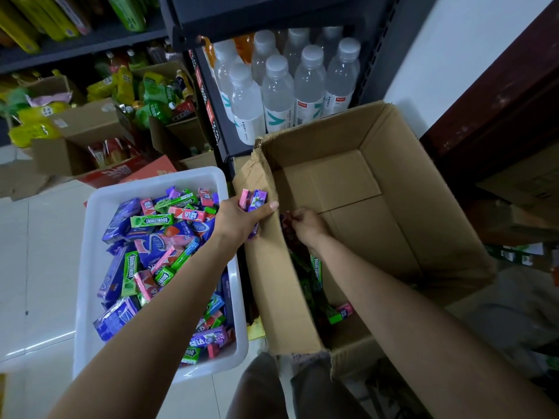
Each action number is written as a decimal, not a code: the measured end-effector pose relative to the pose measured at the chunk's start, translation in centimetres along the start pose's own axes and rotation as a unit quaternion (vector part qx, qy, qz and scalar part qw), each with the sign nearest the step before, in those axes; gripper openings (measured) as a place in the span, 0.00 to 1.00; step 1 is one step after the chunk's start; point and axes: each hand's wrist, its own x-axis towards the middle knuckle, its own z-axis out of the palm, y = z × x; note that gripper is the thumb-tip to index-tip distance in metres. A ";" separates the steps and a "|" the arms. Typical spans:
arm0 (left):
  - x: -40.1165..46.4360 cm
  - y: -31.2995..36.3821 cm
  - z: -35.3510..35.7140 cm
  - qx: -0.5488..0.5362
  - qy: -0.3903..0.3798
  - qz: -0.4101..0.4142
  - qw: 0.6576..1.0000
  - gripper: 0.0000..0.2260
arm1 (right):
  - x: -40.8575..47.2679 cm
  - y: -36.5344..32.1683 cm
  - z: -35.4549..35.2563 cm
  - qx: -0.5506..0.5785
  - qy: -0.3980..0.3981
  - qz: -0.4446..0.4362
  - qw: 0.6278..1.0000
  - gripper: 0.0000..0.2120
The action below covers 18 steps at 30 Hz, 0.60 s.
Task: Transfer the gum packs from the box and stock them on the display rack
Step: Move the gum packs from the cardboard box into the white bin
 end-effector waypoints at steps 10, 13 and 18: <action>0.0 0.2 -0.1 0.012 0.001 -0.007 1.000 0.21 | -0.6 -0.6 0.1 0.060 -0.088 0.046 0.993 0.09; -0.5 -0.1 0.0 -0.009 0.013 0.006 1.000 0.17 | -2.9 -2.0 -1.5 0.175 -0.098 0.023 0.979 0.08; -2.9 0.1 -0.3 -0.094 0.047 0.054 0.993 0.13 | -8.0 -4.7 -5.1 0.214 -0.080 -0.076 0.971 0.07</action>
